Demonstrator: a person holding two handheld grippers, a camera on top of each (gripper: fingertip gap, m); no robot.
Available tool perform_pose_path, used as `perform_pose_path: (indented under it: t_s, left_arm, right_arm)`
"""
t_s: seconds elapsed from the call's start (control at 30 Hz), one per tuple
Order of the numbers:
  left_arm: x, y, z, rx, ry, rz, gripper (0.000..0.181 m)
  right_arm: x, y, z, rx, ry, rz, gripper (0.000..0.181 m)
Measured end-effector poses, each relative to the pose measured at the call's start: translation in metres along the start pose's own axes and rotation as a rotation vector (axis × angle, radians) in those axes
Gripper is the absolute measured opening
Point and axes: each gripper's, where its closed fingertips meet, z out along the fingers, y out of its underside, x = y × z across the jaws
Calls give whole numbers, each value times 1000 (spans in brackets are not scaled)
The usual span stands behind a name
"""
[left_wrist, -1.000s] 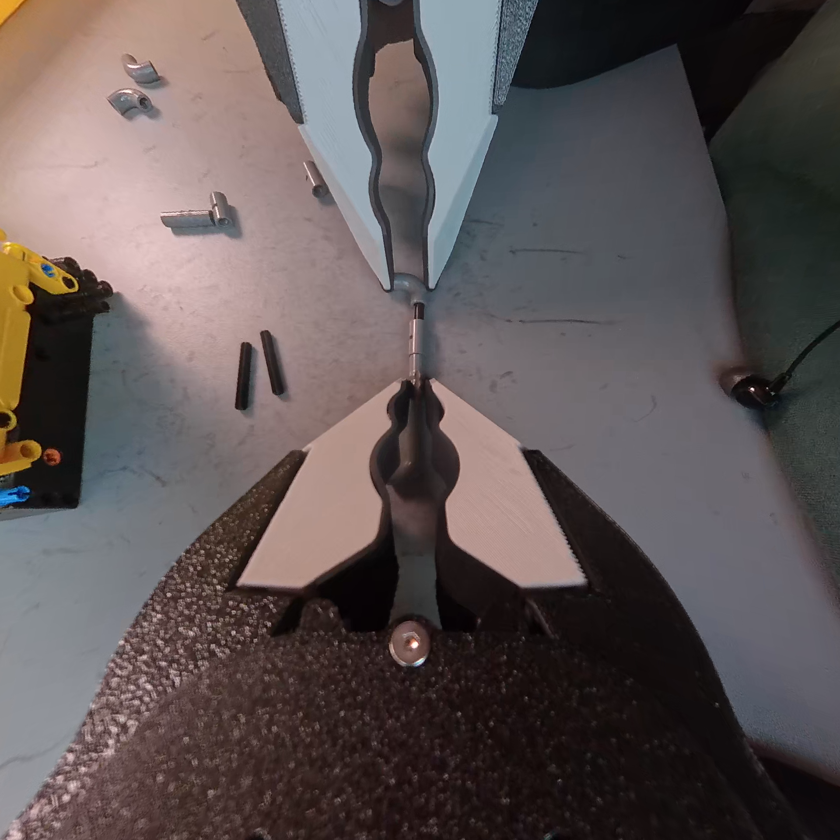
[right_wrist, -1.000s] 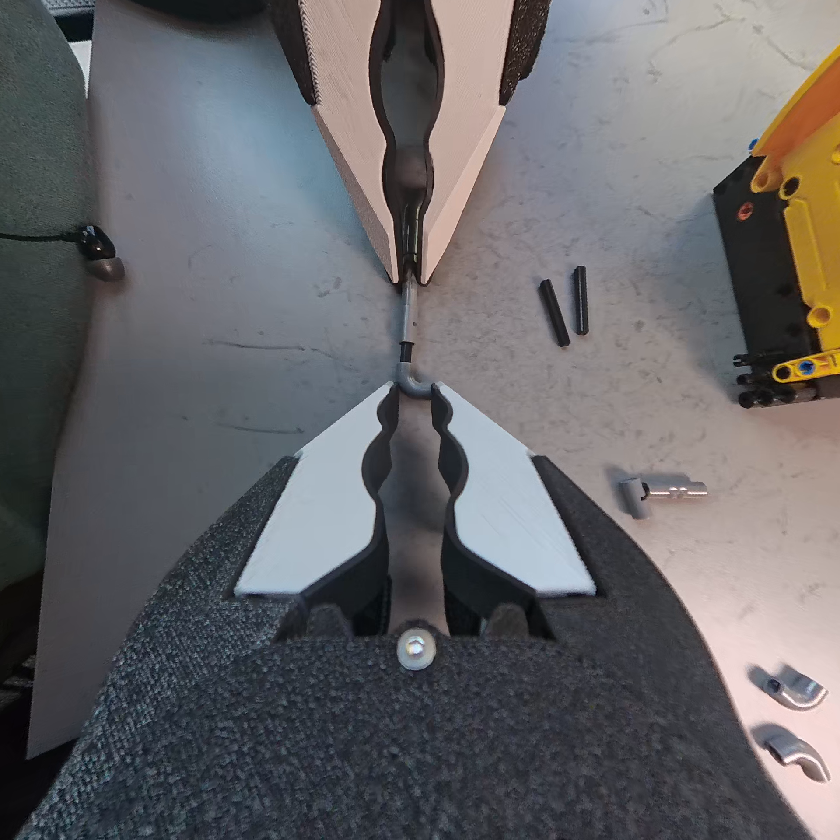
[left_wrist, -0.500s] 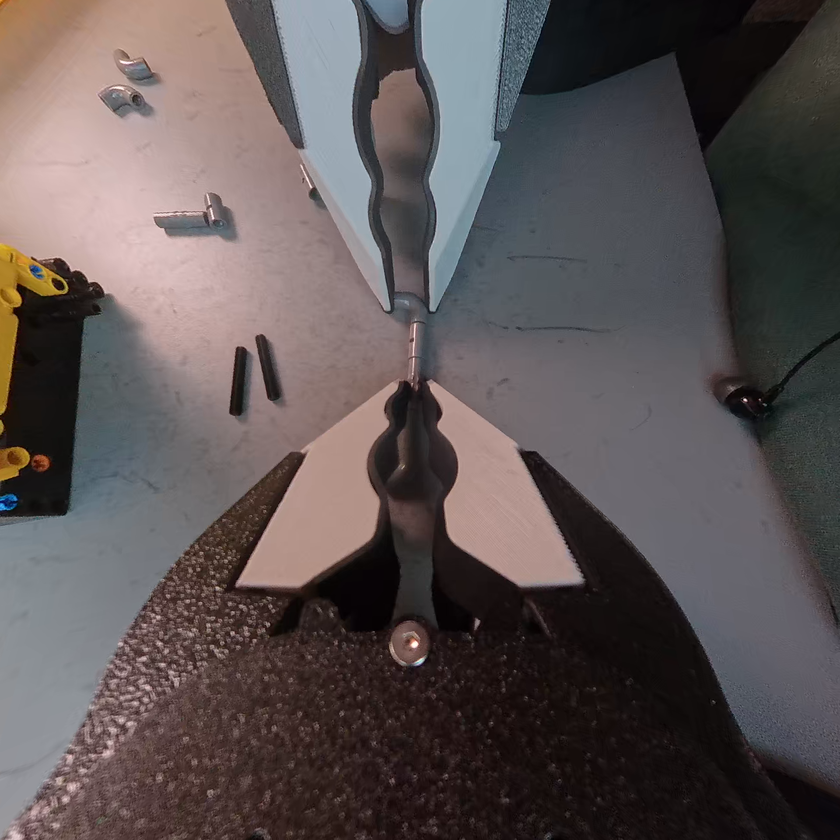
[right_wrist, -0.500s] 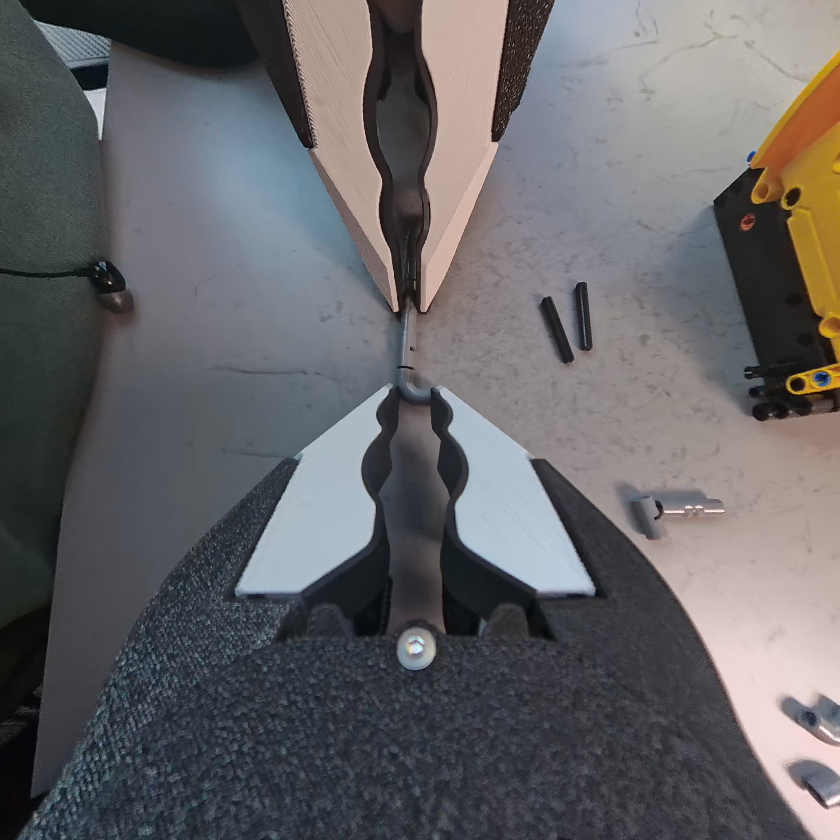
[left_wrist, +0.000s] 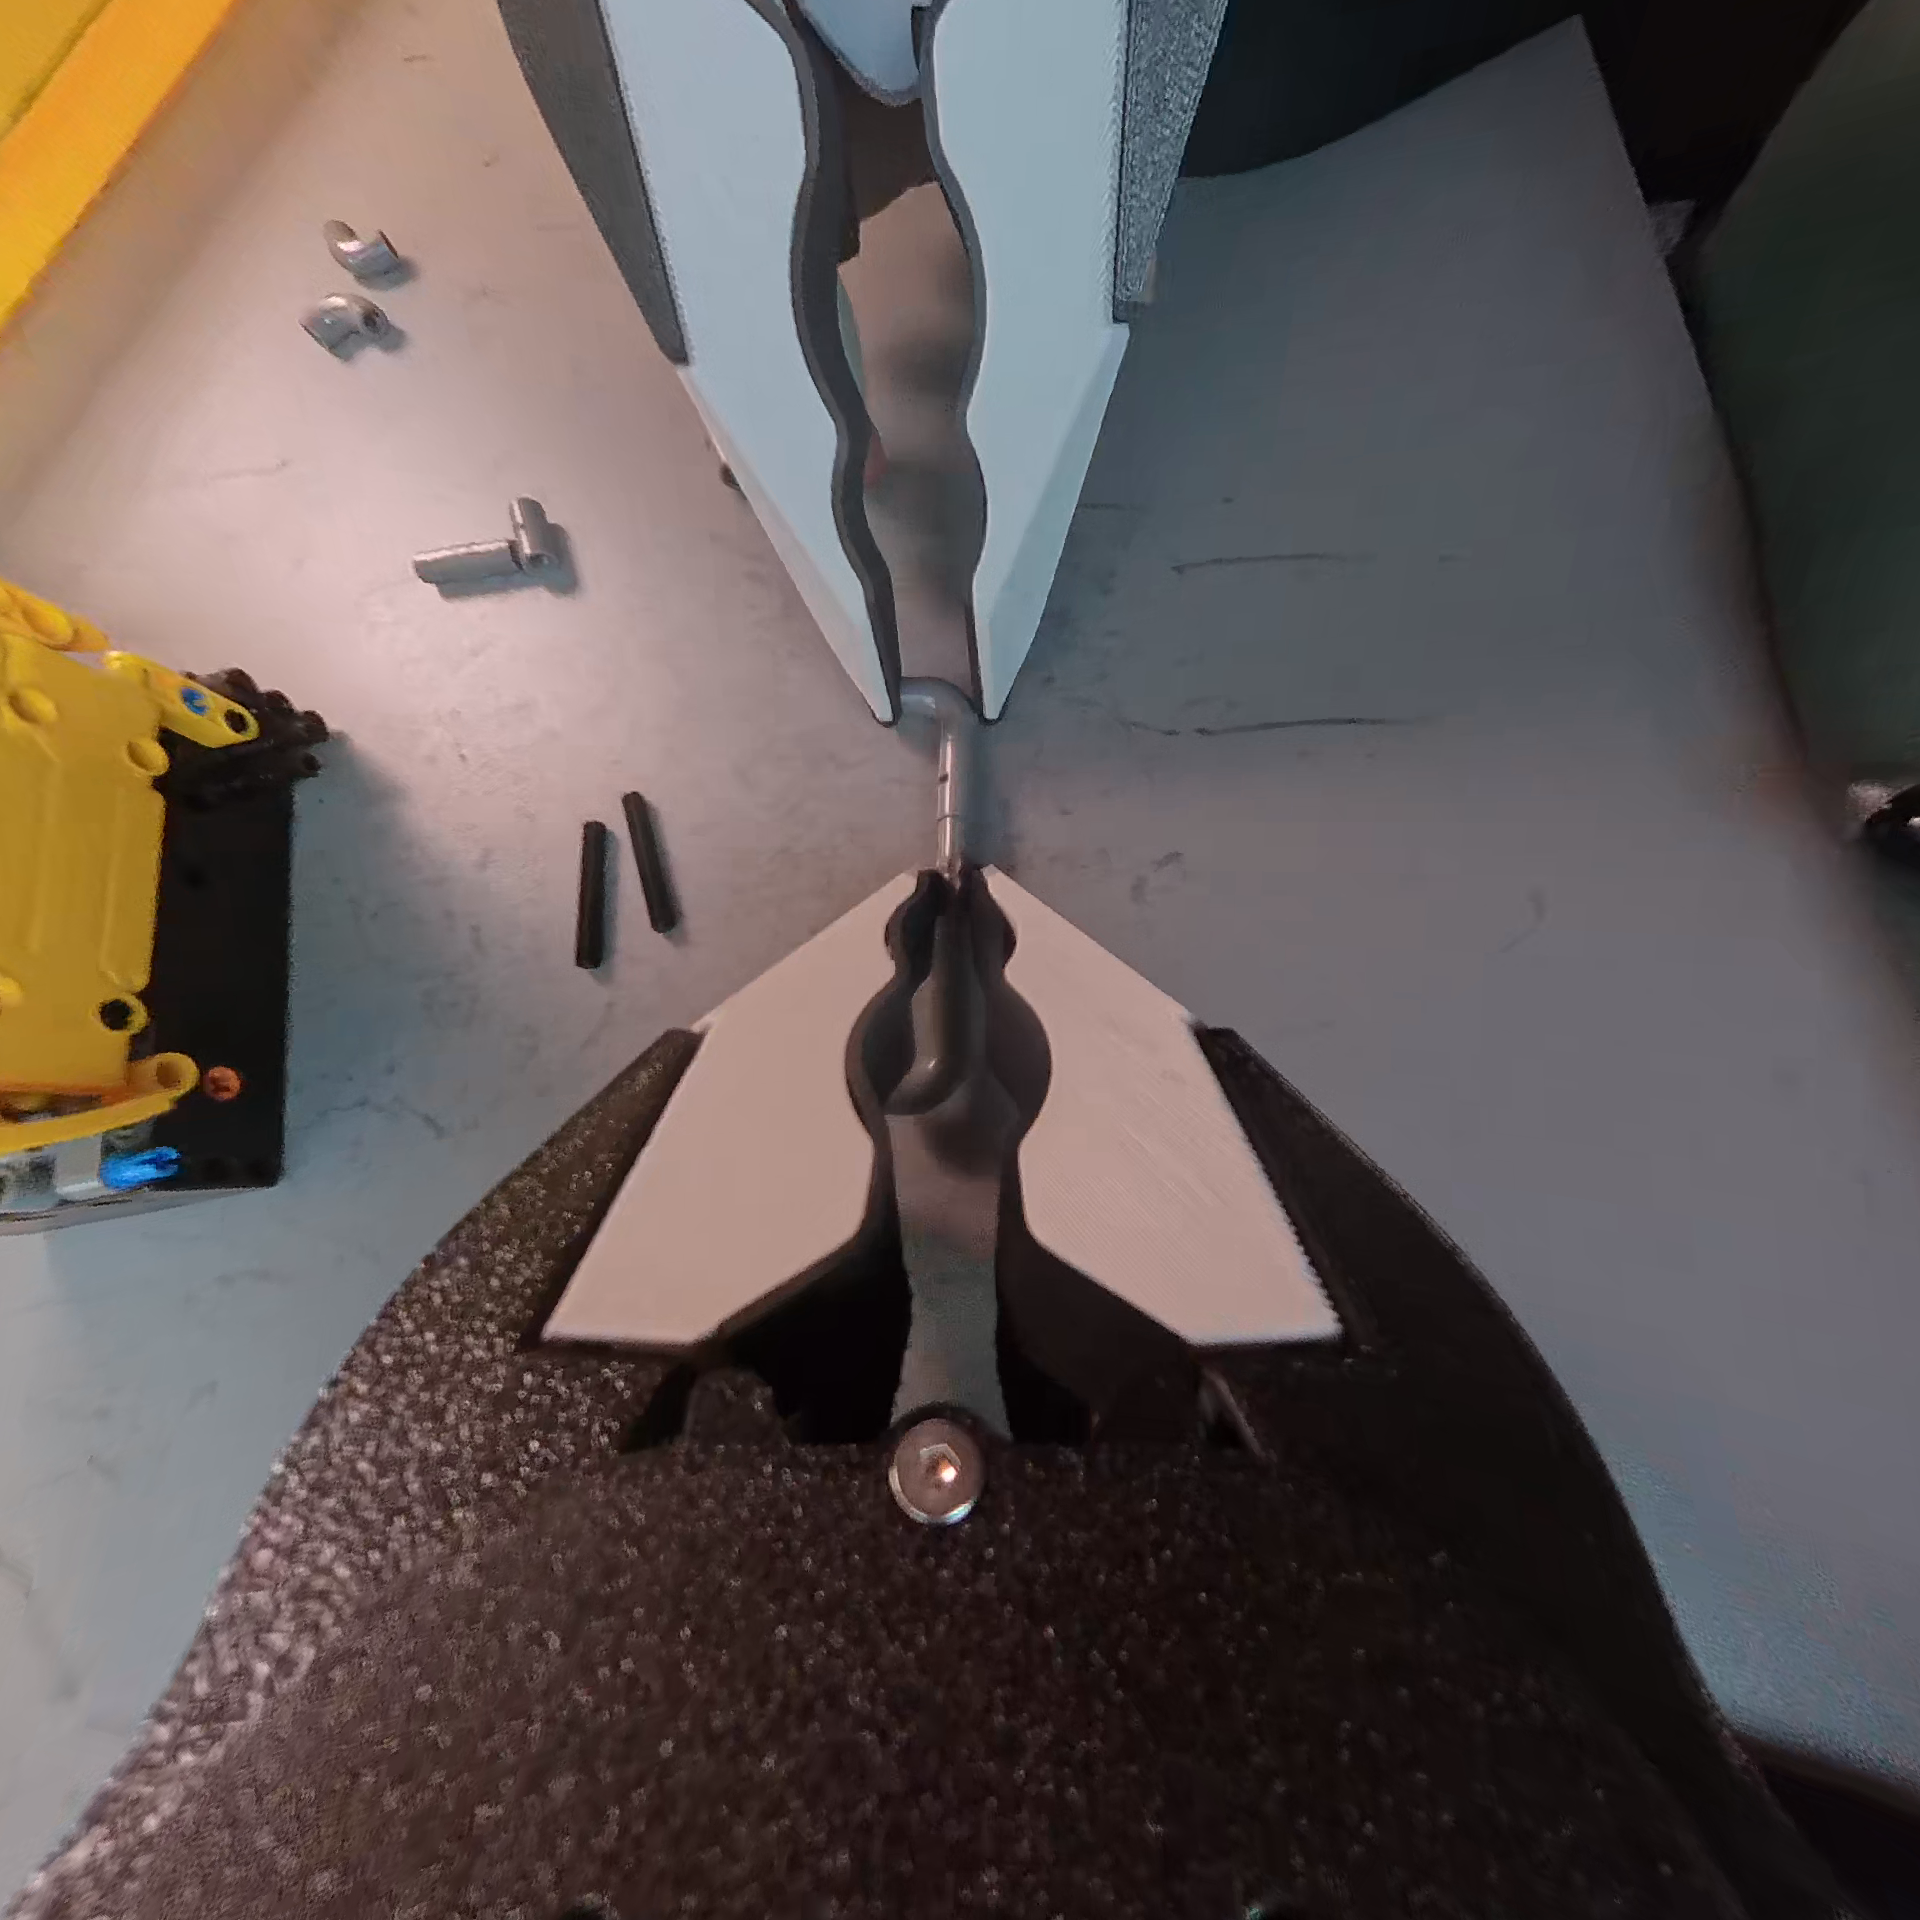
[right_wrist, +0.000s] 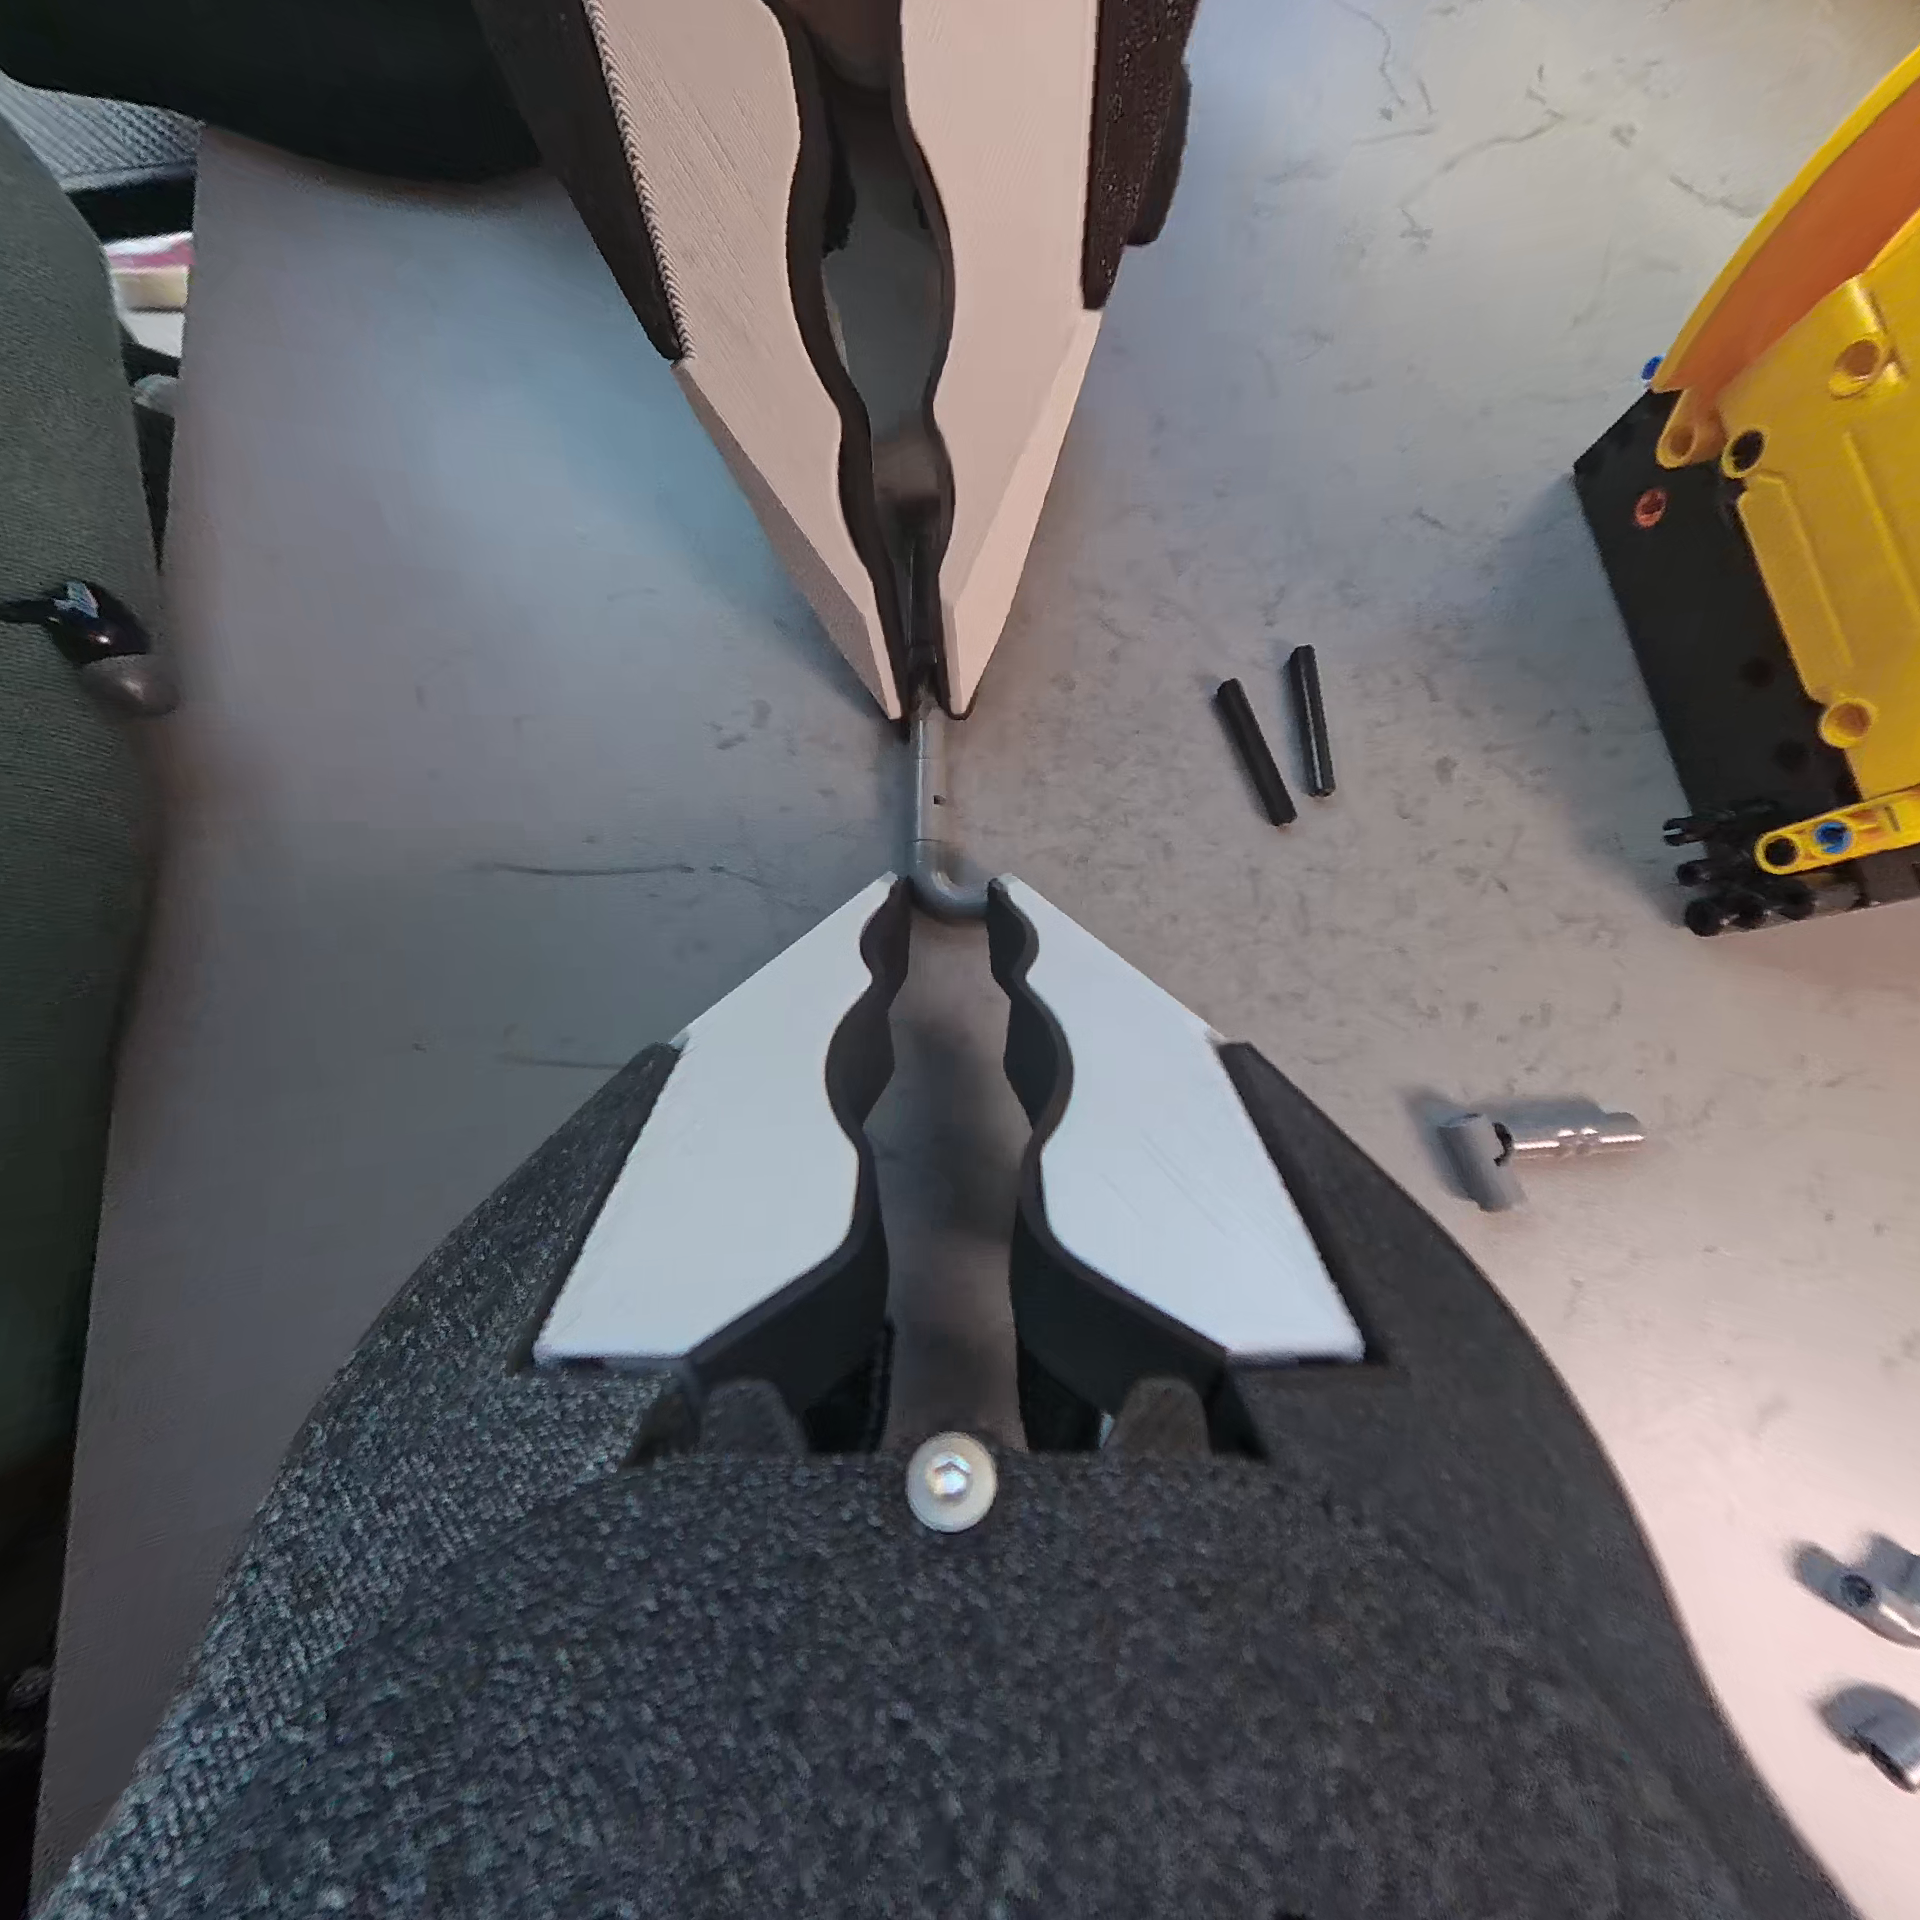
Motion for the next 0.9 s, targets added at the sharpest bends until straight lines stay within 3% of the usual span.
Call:
perform_pose_path:
  t_s: [0.1,0.3,0.4,0.5,0.7,0.77,0.9]
  left_arm:
    - [-10,-13,-10,47,-123,84,5]
    - [-37,-30,-33,69,-491,332,5]
    - [-52,-43,-51,72,-706,488,5]
    - [-53,-51,-58,48,-834,631,5]
    - [-45,-61,-54,39,-878,744,5]
    - [-46,-60,-55,43,-877,734,5]
    - [-46,-62,-60,136,-834,618,12]
  right_arm:
    - [6,-6,-7,69,49,-22,24]
    - [29,-43,-44,405,-11,190,47]
    - [40,-46,-51,464,0,239,46]
    - [40,-55,-55,544,-15,252,40]
    - [35,-66,-55,594,-49,241,16]
    - [29,-67,-56,602,-73,220,7]
    - [27,-70,-59,614,-30,143,7]
